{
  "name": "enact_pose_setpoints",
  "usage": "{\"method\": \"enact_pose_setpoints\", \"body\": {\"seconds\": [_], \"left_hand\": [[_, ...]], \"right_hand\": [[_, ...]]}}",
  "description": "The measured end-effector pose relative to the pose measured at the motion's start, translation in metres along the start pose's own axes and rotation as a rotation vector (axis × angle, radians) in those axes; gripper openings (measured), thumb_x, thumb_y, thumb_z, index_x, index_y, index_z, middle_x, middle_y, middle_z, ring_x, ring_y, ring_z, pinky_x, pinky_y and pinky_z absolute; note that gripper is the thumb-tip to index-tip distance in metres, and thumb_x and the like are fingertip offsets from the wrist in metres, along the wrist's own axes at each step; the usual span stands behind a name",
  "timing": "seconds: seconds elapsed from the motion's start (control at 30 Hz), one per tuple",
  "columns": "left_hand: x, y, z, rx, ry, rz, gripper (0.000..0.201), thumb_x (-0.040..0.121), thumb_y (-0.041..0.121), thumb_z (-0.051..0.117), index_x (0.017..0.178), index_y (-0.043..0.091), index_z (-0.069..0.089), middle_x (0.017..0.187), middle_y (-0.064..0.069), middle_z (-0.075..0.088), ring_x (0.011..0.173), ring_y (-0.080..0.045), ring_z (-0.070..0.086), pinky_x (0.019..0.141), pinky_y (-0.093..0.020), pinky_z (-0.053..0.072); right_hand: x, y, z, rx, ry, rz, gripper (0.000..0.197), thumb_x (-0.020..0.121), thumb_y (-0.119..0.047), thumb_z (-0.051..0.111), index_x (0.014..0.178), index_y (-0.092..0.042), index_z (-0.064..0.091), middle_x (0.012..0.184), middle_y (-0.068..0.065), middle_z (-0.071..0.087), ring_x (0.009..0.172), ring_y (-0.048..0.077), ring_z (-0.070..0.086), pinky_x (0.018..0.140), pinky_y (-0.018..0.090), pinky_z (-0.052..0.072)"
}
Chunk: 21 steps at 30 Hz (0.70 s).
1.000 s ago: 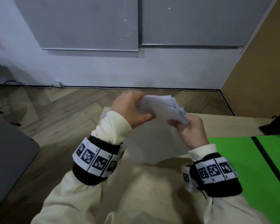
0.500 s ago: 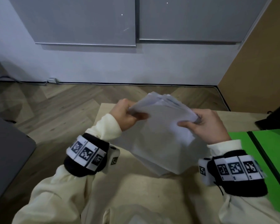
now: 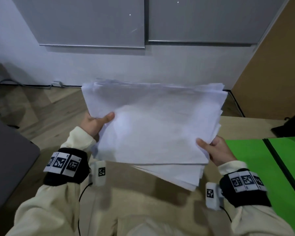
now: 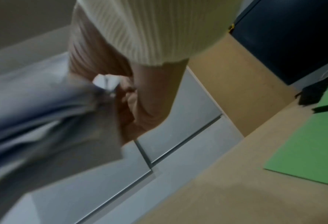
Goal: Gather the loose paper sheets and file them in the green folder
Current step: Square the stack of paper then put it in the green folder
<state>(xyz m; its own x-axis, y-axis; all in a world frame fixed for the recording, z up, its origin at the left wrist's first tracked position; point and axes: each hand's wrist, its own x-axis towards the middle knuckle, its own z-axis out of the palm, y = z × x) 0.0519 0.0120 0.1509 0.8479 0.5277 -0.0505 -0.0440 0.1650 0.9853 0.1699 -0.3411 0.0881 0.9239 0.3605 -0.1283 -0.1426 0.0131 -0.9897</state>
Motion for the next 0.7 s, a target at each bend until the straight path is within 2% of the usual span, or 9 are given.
{"method": "enact_pose_setpoints", "body": {"seconds": [0.07, 0.13, 0.2, 0.27, 0.33, 0.43, 0.5, 0.6, 0.7], "left_hand": [[0.001, -0.013, -0.002, 0.014, 0.037, -0.004, 0.032, 0.073, 0.013, 0.073, 0.103, 0.020, 0.063, 0.096, 0.006, 0.072, 0.101, -0.024, 0.065, 0.101, -0.047, 0.046], [0.001, -0.025, -0.004, 0.045, 0.060, -0.026, 0.053, 0.054, 0.042, 0.086, 0.099, 0.022, 0.066, 0.100, 0.004, 0.073, 0.101, -0.021, 0.067, 0.097, -0.040, 0.051], [0.000, -0.039, -0.007, 0.089, 0.081, -0.082, 0.075, 0.040, 0.052, 0.088, 0.104, 0.018, 0.066, 0.111, -0.003, 0.070, 0.105, -0.021, 0.065, 0.099, -0.038, 0.048], [-0.003, -0.058, -0.009, 0.137, 0.072, -0.095, 0.073, 0.042, 0.042, 0.082, 0.108, 0.015, 0.065, 0.106, -0.001, 0.072, 0.099, -0.013, 0.067, 0.092, -0.029, 0.052], [-0.011, -0.079, -0.011, 0.190, 0.054, -0.137, 0.067, 0.037, 0.036, 0.083, 0.099, 0.019, 0.067, 0.091, 0.007, 0.075, 0.084, -0.007, 0.070, 0.079, -0.024, 0.056], [-0.017, -0.109, -0.013, 0.361, 0.048, -0.191, 0.064, 0.039, 0.040, 0.086, 0.095, 0.013, 0.072, 0.097, -0.011, 0.072, 0.089, -0.020, 0.066, 0.085, -0.034, 0.056], [-0.017, -0.116, -0.009, 0.425, 0.054, -0.165, 0.054, 0.055, 0.031, 0.081, 0.098, 0.001, 0.072, 0.096, -0.013, 0.069, 0.089, -0.017, 0.060, 0.068, -0.009, 0.051], [-0.013, -0.113, -0.001, 0.430, 0.090, -0.109, 0.039, 0.073, 0.016, 0.076, 0.106, -0.002, 0.068, 0.100, -0.011, 0.067, 0.085, -0.018, 0.061, 0.058, 0.001, 0.044], [-0.014, -0.102, -0.003, 0.352, 0.122, -0.090, 0.032, 0.069, 0.013, 0.077, 0.100, 0.006, 0.068, 0.095, -0.009, 0.067, 0.073, -0.006, 0.062, 0.060, -0.001, 0.047]], "right_hand": [[0.006, -0.005, 0.008, -0.100, 0.130, -0.105, 0.032, 0.072, -0.022, 0.078, 0.094, -0.001, 0.069, 0.065, -0.020, 0.073, 0.062, -0.007, 0.067, 0.062, 0.012, 0.054], [0.012, -0.013, 0.010, -0.186, 0.233, -0.173, 0.005, 0.080, -0.005, 0.069, 0.084, -0.003, 0.069, 0.052, -0.026, 0.066, 0.050, -0.012, 0.060, 0.055, 0.011, 0.050], [0.013, -0.014, 0.011, -0.220, 0.262, -0.206, 0.014, 0.079, -0.005, 0.070, 0.071, -0.016, 0.066, 0.051, -0.027, 0.065, 0.049, -0.012, 0.059, 0.056, 0.012, 0.049], [0.010, -0.002, 0.012, -0.229, 0.272, -0.162, 0.012, 0.077, -0.005, 0.072, 0.074, -0.016, 0.068, 0.054, -0.023, 0.068, 0.051, -0.011, 0.061, 0.060, 0.014, 0.051], [0.005, 0.016, 0.014, -0.227, 0.286, -0.062, 0.017, 0.075, -0.002, 0.074, 0.091, -0.001, 0.070, 0.063, -0.012, 0.072, 0.058, -0.006, 0.063, 0.059, 0.012, 0.051], [-0.001, 0.038, 0.021, -0.213, 0.300, 0.128, 0.046, 0.074, -0.004, 0.075, 0.117, 0.005, 0.060, 0.095, 0.015, 0.068, 0.082, 0.014, 0.061, 0.065, 0.022, 0.047], [-0.001, 0.044, 0.025, -0.194, 0.357, 0.152, 0.045, 0.076, -0.004, 0.074, 0.118, 0.004, 0.059, 0.105, 0.017, 0.066, 0.084, 0.014, 0.060, 0.068, 0.024, 0.044], [0.001, 0.034, 0.029, -0.131, 0.417, 0.110, 0.032, 0.076, -0.005, 0.073, 0.106, 0.004, 0.065, 0.096, 0.019, 0.068, 0.076, 0.016, 0.071, 0.068, 0.025, 0.052], [0.000, 0.015, 0.027, -0.058, 0.408, -0.004, 0.028, 0.076, -0.004, 0.073, 0.103, -0.006, 0.064, 0.076, 0.002, 0.068, 0.056, -0.005, 0.067, 0.062, 0.018, 0.057]]}}
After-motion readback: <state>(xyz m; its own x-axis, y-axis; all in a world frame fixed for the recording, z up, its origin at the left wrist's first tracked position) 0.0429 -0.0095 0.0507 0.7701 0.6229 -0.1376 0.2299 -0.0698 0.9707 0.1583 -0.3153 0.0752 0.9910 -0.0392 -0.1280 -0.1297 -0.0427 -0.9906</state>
